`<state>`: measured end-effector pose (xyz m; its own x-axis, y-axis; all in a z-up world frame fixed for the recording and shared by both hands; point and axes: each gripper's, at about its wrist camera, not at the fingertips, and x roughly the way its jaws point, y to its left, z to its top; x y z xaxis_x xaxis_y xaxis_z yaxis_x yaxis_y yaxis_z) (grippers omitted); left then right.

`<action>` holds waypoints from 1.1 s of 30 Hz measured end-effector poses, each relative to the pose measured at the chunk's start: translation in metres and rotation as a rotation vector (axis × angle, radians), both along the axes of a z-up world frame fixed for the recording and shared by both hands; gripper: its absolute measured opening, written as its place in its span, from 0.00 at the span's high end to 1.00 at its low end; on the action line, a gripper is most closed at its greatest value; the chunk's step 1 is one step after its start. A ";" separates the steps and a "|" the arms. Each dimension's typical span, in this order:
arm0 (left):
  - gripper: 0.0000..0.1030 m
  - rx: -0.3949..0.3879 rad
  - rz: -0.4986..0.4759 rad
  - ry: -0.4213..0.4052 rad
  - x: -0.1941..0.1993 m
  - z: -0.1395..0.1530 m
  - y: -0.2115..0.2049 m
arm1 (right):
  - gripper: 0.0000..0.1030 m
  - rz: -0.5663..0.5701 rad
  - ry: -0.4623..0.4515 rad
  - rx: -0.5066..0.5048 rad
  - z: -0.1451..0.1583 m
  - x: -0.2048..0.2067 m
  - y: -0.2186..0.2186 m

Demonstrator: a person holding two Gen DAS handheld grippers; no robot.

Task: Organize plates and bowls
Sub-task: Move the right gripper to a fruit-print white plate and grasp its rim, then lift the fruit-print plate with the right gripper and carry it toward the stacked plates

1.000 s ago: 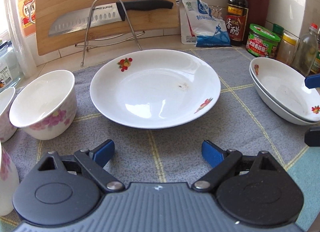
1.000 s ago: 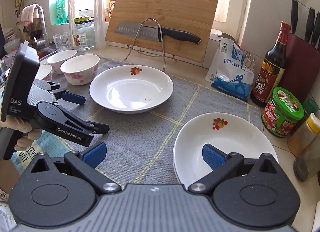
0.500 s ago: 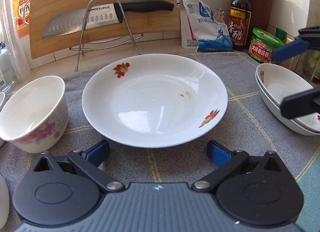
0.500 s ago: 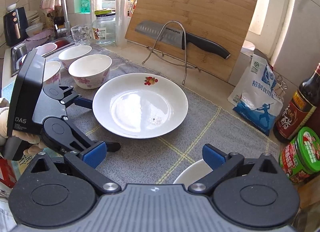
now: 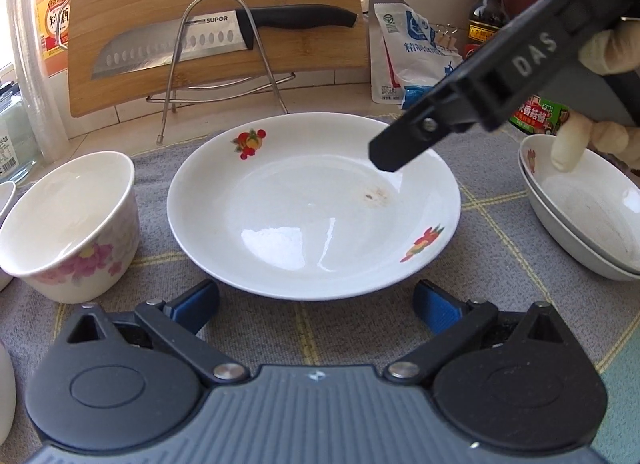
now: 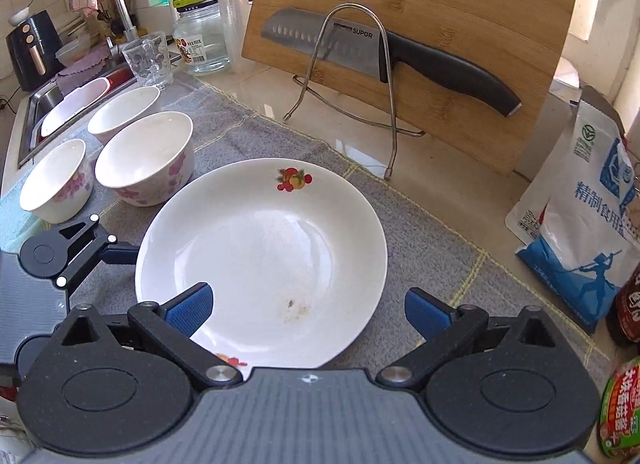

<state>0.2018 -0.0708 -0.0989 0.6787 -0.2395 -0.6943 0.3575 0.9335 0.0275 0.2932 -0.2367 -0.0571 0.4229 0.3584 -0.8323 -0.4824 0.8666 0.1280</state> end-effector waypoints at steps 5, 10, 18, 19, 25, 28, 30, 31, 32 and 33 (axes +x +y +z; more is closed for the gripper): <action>0.00 -0.002 0.004 0.001 -0.001 0.001 0.000 | 0.00 0.032 0.057 0.026 -0.013 0.028 0.002; 0.00 -0.005 -0.012 -0.004 -0.001 0.001 0.001 | 0.00 0.052 0.116 0.039 -0.025 0.050 0.004; 0.01 0.013 -0.019 -0.023 -0.003 0.003 0.001 | 0.00 0.083 0.155 0.064 -0.032 0.078 0.011; 0.01 0.019 -0.019 -0.031 -0.004 0.003 0.002 | 0.00 0.086 0.157 0.066 -0.033 0.080 0.012; 0.01 0.008 -0.003 -0.037 -0.003 0.004 0.007 | 0.05 0.107 0.194 0.100 -0.037 0.092 0.013; 0.01 0.001 -0.003 -0.041 -0.002 0.005 0.008 | 0.07 0.121 0.214 0.115 -0.039 0.095 0.015; 0.01 -0.003 -0.006 -0.044 -0.002 0.006 0.008 | 0.08 0.131 0.224 0.123 -0.039 0.096 0.016; 0.01 -0.001 -0.007 -0.043 -0.003 0.006 0.008 | 0.09 0.134 0.229 0.129 -0.039 0.096 0.016; 0.01 0.000 -0.008 -0.044 -0.003 0.006 0.007 | 0.09 0.137 0.234 0.133 -0.039 0.097 0.016; 0.01 0.002 -0.009 -0.046 -0.003 0.006 0.007 | 0.09 0.140 0.239 0.136 -0.039 0.097 0.015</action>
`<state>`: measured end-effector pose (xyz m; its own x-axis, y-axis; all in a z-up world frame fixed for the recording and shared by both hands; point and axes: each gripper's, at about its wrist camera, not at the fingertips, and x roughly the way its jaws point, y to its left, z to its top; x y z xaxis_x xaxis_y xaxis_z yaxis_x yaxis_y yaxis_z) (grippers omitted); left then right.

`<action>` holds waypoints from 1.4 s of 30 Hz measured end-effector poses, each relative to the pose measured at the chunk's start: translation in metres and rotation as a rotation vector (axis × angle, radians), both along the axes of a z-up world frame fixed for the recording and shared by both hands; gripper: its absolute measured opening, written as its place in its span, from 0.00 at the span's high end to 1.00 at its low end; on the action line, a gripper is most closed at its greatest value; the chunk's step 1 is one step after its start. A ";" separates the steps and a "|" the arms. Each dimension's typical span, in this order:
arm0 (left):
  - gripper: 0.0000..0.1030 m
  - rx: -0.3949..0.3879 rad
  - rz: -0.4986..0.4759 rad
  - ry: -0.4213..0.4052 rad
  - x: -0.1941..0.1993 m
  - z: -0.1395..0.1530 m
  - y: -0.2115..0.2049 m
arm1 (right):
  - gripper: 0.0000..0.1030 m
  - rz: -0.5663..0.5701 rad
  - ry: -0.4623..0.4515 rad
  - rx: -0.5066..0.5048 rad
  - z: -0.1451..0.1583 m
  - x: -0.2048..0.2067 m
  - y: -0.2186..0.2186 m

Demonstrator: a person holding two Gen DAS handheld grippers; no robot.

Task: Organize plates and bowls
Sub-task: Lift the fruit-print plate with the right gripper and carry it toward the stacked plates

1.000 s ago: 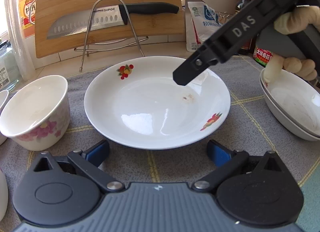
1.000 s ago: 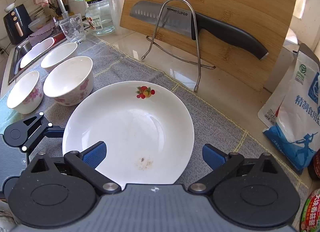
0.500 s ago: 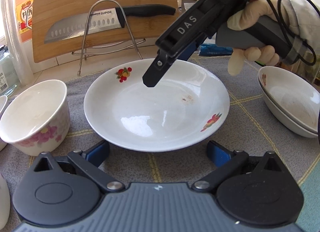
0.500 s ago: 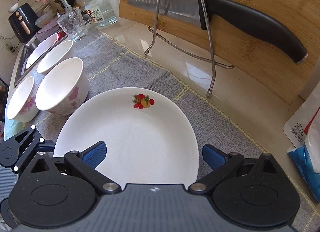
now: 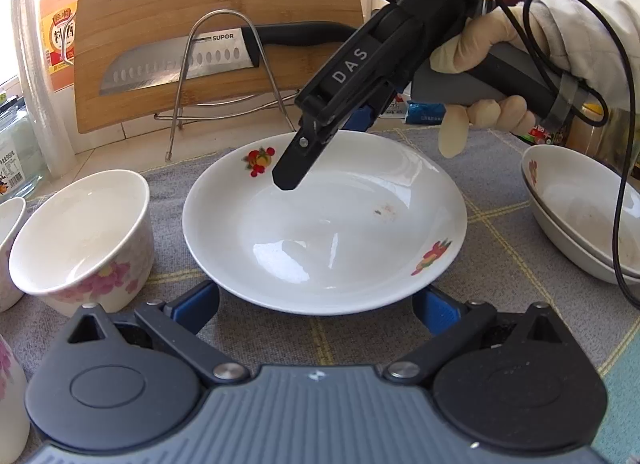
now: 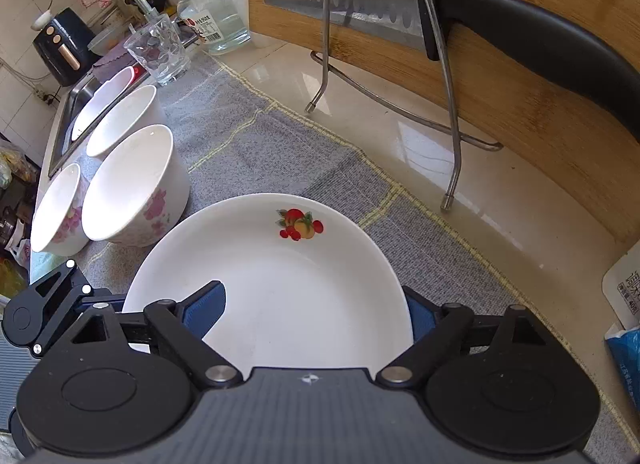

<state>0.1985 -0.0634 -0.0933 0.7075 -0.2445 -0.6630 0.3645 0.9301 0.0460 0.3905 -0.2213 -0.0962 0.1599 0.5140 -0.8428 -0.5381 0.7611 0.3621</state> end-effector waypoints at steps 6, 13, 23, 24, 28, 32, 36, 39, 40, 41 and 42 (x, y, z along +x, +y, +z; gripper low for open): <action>0.01 0.020 -0.018 -0.012 -0.001 0.000 -0.003 | 0.08 0.020 0.056 0.039 -0.001 0.007 -0.005; 0.01 0.027 -0.019 0.002 0.001 0.000 -0.004 | 0.08 0.035 0.068 0.021 0.000 0.008 -0.002; 0.02 0.029 -0.045 0.021 0.001 0.004 -0.003 | 0.08 0.006 0.075 0.029 0.001 -0.002 -0.007; 0.02 0.028 -0.049 0.021 -0.001 0.005 -0.003 | 0.08 0.000 0.075 0.032 0.002 -0.005 -0.008; 0.02 0.025 -0.065 0.025 -0.006 0.010 -0.004 | 0.08 -0.015 0.072 0.043 0.008 -0.014 -0.012; 0.02 0.021 -0.083 0.021 -0.013 0.018 -0.005 | 0.08 -0.030 0.064 0.053 0.017 -0.025 -0.016; 0.02 0.030 -0.105 0.019 -0.022 0.026 -0.006 | 0.08 -0.044 0.053 0.064 0.024 -0.038 -0.019; 0.02 0.034 -0.117 0.017 -0.029 0.031 -0.007 | 0.08 -0.053 0.046 0.073 0.028 -0.048 -0.021; 0.02 0.035 -0.121 0.017 -0.031 0.032 -0.007 | 0.08 -0.056 0.044 0.077 0.029 -0.051 -0.022; 0.02 0.035 -0.124 0.018 -0.034 0.034 -0.007 | 0.08 -0.059 0.043 0.081 0.031 -0.054 -0.023; 0.02 0.034 -0.129 0.020 -0.036 0.036 -0.008 | 0.08 -0.063 0.042 0.085 0.032 -0.057 -0.024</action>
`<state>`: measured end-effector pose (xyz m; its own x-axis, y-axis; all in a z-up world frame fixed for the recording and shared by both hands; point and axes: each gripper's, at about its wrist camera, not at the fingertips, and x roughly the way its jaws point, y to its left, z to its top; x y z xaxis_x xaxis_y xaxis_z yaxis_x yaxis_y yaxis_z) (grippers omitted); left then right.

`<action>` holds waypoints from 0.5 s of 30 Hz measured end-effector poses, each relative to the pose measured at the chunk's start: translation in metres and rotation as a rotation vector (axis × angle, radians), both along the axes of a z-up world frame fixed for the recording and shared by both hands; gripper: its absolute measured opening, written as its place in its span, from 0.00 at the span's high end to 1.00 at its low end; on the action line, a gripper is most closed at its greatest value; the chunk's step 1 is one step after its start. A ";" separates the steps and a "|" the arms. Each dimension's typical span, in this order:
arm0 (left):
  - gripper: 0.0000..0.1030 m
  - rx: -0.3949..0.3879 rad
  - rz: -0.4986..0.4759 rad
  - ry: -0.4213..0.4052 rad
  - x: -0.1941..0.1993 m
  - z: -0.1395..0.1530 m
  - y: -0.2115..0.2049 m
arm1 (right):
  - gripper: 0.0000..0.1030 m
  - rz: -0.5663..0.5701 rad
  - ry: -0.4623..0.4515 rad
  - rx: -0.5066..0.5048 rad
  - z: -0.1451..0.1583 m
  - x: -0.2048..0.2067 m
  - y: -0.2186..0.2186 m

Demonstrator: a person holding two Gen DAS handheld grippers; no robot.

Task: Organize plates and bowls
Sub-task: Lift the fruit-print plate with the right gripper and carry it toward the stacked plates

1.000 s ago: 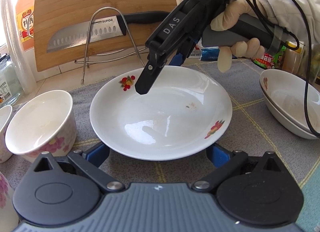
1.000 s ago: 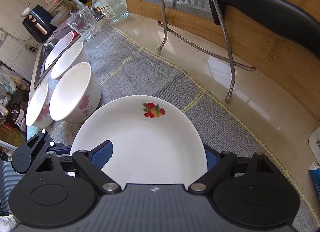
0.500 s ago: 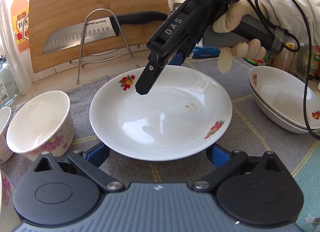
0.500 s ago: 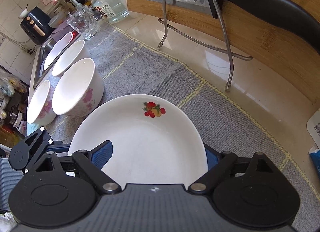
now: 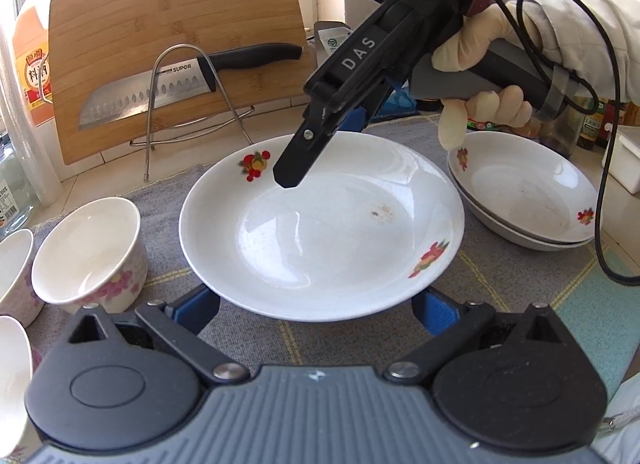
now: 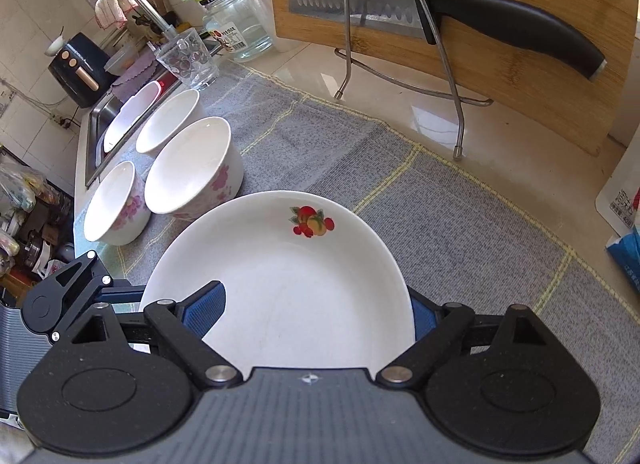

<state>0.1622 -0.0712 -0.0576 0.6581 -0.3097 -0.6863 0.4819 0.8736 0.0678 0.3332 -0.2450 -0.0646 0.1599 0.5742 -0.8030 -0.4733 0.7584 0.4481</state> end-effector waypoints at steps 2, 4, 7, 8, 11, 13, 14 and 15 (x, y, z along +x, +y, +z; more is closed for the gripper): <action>0.02 0.000 -0.010 0.004 -0.004 0.003 -0.001 | 0.08 -0.010 -0.003 0.004 0.002 -0.006 -0.002; 0.02 0.006 -0.022 0.003 -0.008 0.005 -0.002 | 0.08 -0.018 -0.008 0.007 0.004 -0.013 -0.005; 0.02 0.011 -0.039 0.002 -0.014 0.008 -0.005 | 0.08 -0.035 -0.012 0.012 0.007 -0.023 -0.011; 0.02 0.010 -0.045 0.001 -0.015 0.009 -0.005 | 0.08 -0.042 -0.014 0.014 0.008 -0.026 -0.013; 0.02 0.008 -0.064 -0.001 -0.020 0.012 -0.009 | 0.08 -0.057 -0.019 0.013 0.012 -0.035 -0.020; 0.02 0.006 -0.077 -0.006 -0.024 0.014 -0.011 | 0.08 -0.070 -0.025 0.015 0.014 -0.042 -0.026; 0.02 0.007 -0.084 -0.009 -0.024 0.014 -0.013 | 0.08 -0.076 -0.028 0.015 0.015 -0.045 -0.028; 0.02 0.007 -0.089 -0.014 -0.025 0.015 -0.014 | 0.08 -0.084 -0.030 0.015 0.016 -0.047 -0.031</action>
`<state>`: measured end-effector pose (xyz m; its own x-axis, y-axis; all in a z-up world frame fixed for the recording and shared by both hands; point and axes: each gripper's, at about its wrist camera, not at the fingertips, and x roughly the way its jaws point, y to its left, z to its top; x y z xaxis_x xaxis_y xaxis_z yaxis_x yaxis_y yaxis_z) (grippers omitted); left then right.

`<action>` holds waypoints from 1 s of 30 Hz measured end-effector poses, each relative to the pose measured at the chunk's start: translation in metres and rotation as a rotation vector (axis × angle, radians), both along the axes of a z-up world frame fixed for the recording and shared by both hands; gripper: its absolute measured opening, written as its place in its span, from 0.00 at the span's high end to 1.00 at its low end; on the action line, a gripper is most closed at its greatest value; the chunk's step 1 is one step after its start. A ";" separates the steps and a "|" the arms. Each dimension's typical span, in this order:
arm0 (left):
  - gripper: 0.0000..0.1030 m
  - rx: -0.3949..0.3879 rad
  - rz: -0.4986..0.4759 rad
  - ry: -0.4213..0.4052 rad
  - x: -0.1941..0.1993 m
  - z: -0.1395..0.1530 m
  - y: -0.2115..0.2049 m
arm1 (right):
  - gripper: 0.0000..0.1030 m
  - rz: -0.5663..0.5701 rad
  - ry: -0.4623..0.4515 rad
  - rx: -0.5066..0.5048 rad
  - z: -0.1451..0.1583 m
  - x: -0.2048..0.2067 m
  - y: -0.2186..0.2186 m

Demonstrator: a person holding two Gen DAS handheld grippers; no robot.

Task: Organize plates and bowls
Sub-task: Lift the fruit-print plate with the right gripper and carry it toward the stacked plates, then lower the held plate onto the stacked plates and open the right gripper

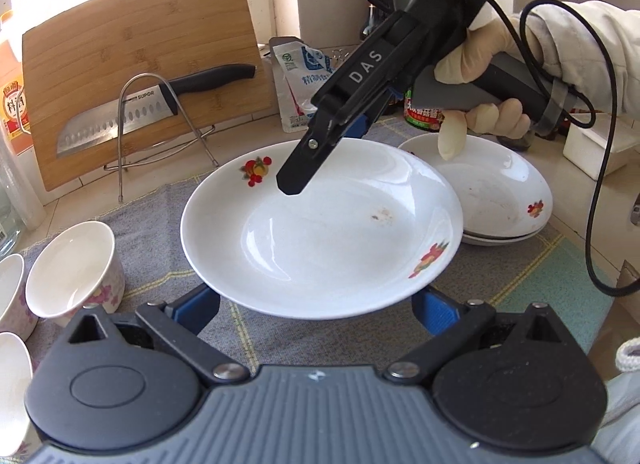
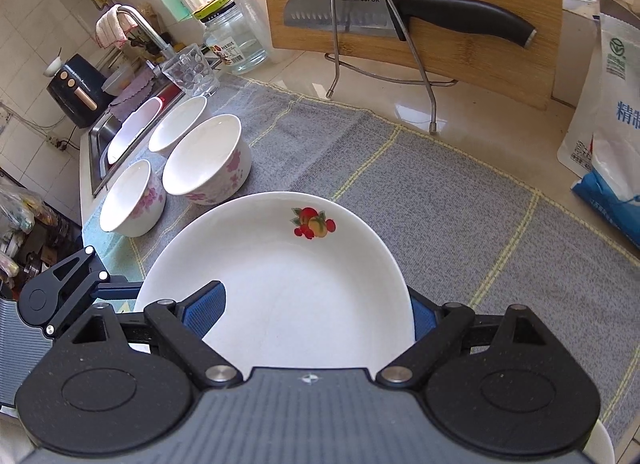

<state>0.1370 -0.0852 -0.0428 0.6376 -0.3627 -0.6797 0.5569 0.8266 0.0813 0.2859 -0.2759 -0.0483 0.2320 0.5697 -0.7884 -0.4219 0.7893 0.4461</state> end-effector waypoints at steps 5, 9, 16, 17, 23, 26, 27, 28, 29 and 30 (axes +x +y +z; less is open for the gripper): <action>0.02 -0.010 -0.036 -0.010 -0.006 0.004 -0.009 | 0.08 -0.042 -0.013 -0.007 0.004 -0.015 -0.015; 0.02 -0.011 -0.078 -0.015 -0.009 0.005 -0.021 | 0.08 -0.082 -0.019 -0.011 0.007 -0.029 -0.033; 0.02 -0.030 -0.159 -0.013 -0.012 0.005 -0.046 | 0.08 -0.157 -0.015 -0.035 0.009 -0.054 -0.068; 0.02 -0.032 -0.171 -0.012 -0.012 0.005 -0.050 | 0.08 -0.167 -0.015 -0.038 0.009 -0.058 -0.073; 0.02 -0.033 -0.226 0.001 -0.013 0.004 -0.071 | 0.08 -0.224 -0.003 -0.045 0.004 -0.074 -0.097; 0.02 -0.029 -0.247 0.006 -0.012 0.004 -0.079 | 0.08 -0.248 0.004 -0.043 0.000 -0.080 -0.106; 0.02 -0.028 -0.252 0.006 -0.012 0.005 -0.081 | 0.08 -0.256 0.007 -0.043 -0.002 -0.082 -0.109; 0.02 -0.027 -0.258 0.008 -0.012 0.004 -0.082 | 0.08 -0.262 0.008 -0.042 -0.003 -0.083 -0.111; 0.02 -0.026 -0.263 0.011 -0.012 0.004 -0.083 | 0.08 -0.269 0.009 -0.042 -0.004 -0.085 -0.114; 0.02 -0.026 -0.267 0.012 -0.012 0.004 -0.084 | 0.08 -0.273 0.009 -0.044 -0.005 -0.087 -0.116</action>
<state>0.1253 -0.1691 -0.0390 0.5089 -0.5343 -0.6749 0.7565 0.6518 0.0543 0.1994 -0.3922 -0.0530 0.3650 0.4524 -0.8137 -0.1868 0.8918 0.4121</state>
